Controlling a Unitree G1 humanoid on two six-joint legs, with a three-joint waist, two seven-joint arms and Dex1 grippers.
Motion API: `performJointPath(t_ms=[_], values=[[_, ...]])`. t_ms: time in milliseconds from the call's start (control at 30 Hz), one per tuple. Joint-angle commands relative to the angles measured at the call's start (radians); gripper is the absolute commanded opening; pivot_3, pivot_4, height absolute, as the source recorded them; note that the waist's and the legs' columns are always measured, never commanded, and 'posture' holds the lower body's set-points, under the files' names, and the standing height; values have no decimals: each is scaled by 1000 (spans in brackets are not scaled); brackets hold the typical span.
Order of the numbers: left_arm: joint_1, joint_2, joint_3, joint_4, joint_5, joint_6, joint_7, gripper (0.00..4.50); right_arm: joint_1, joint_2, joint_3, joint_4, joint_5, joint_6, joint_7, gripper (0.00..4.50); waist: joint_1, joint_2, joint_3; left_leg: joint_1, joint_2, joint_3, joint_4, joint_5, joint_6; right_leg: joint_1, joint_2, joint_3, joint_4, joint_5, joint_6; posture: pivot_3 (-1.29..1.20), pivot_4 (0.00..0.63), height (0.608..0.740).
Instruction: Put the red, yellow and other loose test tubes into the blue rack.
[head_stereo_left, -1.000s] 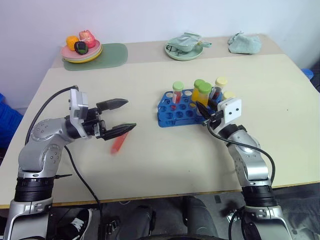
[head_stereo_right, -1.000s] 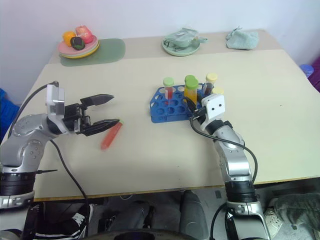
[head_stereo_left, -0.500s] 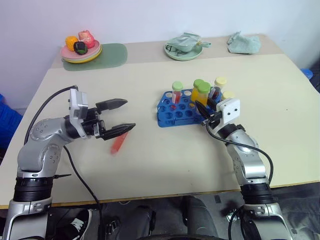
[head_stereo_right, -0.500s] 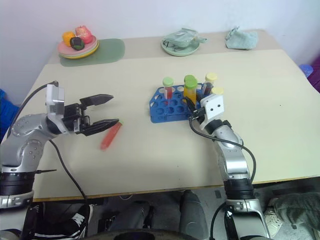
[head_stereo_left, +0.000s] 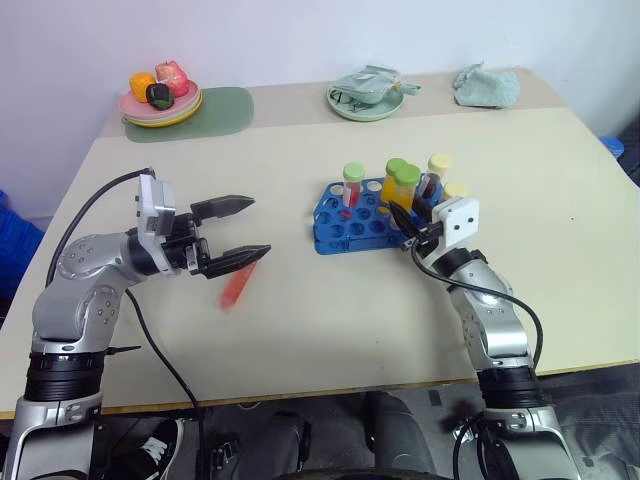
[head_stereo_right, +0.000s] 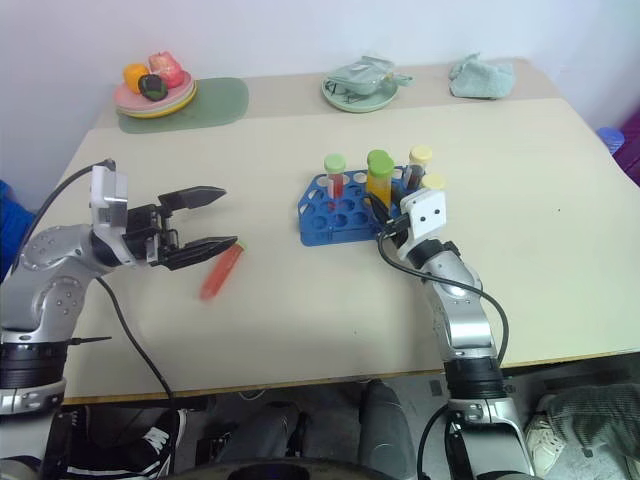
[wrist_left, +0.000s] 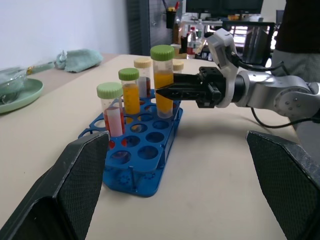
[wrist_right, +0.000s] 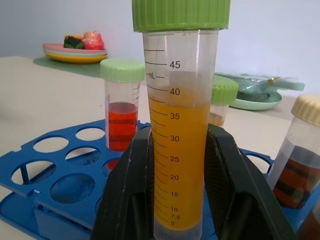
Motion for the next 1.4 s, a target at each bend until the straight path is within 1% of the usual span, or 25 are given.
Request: performJointPath(t_ms=[33,200,367,433,467,533,567,600,633,733,800,1000,1067,1167,1300,1400], values=[[-14,16,17,-6,-3,-8,-6,4500,17,10,4,-21,8,9,-2,824,0,0,0,0,0,0,0,0,0,0,0,0,0,0,0,0,150,740],[-11,14,18,-5,-4,-7,-8,4500,29,20,11,-43,18,24,3,824,1,0,0,0,0,0,0,0,0,0,0,0,0,0,0,0,150,740],[-12,12,15,-9,-3,-5,-5,4500,12,22,-18,-8,43,40,-5,824,1,0,0,0,0,0,0,0,0,0,0,0,0,0,0,0,150,740],[-12,13,15,-10,-2,-5,-3,4500,6,25,-34,-3,70,59,-2,1760,2,0,0,0,0,0,0,0,0,0,0,0,0,0,0,0,150,740],[-11,14,15,-10,-1,-5,-3,4500,4,23,-36,-3,77,62,5,2123,2,0,0,0,0,0,0,0,0,0,0,0,0,0,0,0,150,740],[-11,14,15,-11,-1,-5,-2,4500,3,21,-36,-4,72,63,3,3136,1,0,0,0,0,0,0,0,0,0,0,0,0,0,0,0,150,740],[-10,14,15,-12,-1,-5,-2,4500,3,20,-36,-5,71,64,3,3526,1,0,0,0,0,0,0,0,0,0,0,0,0,0,0,0,150,740],[-9,13,15,-13,-1,-4,0,4500,3,20,-35,-7,69,65,3,4078,0,0,0,0,0,0,0,0,0,0,0,0,0,0,0,0,150,740],[-9,12,15,-13,-2,-4,2,4500,3,19,-34,-8,67,64,5,4471,0,0,0,0,0,0,0,0,0,0,0,0,0,0,0,0,150,740],[-6,13,15,-18,-2,-3,5,4500,2,8,-35,-20,70,65,20,4471,1,0,0,0,0,0,0,0,0,0,0,0,0,0,0,0,150,740],[-4,12,14,-23,-3,-2,9,4500,19,-23,-50,-56,117,83,80,4471,2,0,0,0,0,0,0,0,0,0,0,0,0,0,0,0,150,740],[17,6,13,-27,11,-16,21,4500,86,-182,-92,-144,226,159,260,4471,8,1,0,0,0,0,0,0,0,0,0,0,-1,0,0,0,150,740],[11,-8,17,-16,24,-22,56,4500,102,-232,-108,-176,245,187,290,4471,9,1,0,0,0,0,0,0,0,0,0,0,0,0,0,0,150,740],[-4,-11,26,12,19,7,92,4500,130,-313,-138,-238,307,277,347,4471,10,1,0,0,1,0,0,0,0,1,0,1,0,0,0,0,150,740],[2,-18,19,36,28,-23,79,4500,174,-414,-202,-339,409,387,410,4471,11,0,0,0,1,0,0,0,0,1,0,1,-1,0,0,0,150,740],[6,-27,8,45,38,-49,62,4500,201,-488,-229,-398,450,434,462,4471,12,0,0,0,1,0,0,0,0,1,0,1,-1,0,0,0,150,740]])
